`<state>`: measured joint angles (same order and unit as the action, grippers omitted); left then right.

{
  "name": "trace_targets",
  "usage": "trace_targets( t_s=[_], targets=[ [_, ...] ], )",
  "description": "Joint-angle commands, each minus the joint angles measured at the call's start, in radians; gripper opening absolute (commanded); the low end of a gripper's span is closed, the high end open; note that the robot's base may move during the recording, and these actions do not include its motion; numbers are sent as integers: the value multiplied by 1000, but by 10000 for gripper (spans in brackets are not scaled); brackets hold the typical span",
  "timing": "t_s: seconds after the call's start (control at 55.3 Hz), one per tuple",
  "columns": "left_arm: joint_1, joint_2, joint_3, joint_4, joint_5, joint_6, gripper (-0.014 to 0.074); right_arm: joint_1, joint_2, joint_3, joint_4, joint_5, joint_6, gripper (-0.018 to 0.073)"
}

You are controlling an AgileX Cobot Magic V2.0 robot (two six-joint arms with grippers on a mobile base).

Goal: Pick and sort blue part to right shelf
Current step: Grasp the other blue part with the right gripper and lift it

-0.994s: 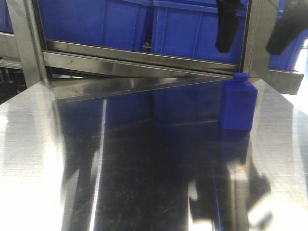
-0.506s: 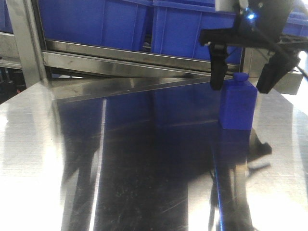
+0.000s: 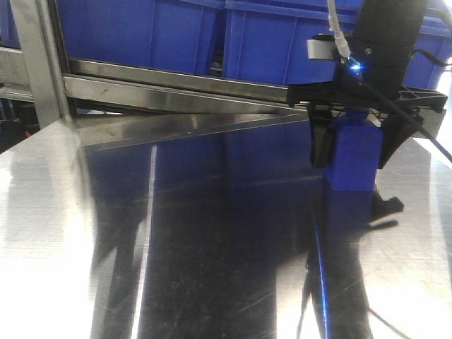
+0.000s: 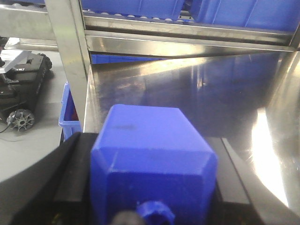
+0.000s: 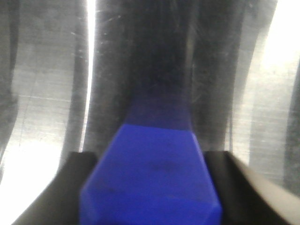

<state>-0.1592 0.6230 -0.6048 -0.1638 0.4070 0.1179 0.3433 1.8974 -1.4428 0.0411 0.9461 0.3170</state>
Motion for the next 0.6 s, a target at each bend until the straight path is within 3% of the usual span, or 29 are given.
trace_targets(
  t_s=[0.0, 0.398, 0.578],
  targets=[
    [-3, -31, -28, -16, -91, -1, 337, -4, -54, -33, -20, -2, -12, 361],
    [-1, -332, 23, 8, -36, -1, 337, -4, -100, -31, -41, -13, -52, 342],
    [-1, -474, 32, 55, 90, -1, 337, 16, -184, -30, -140, -17, -73, 342]
  ],
)
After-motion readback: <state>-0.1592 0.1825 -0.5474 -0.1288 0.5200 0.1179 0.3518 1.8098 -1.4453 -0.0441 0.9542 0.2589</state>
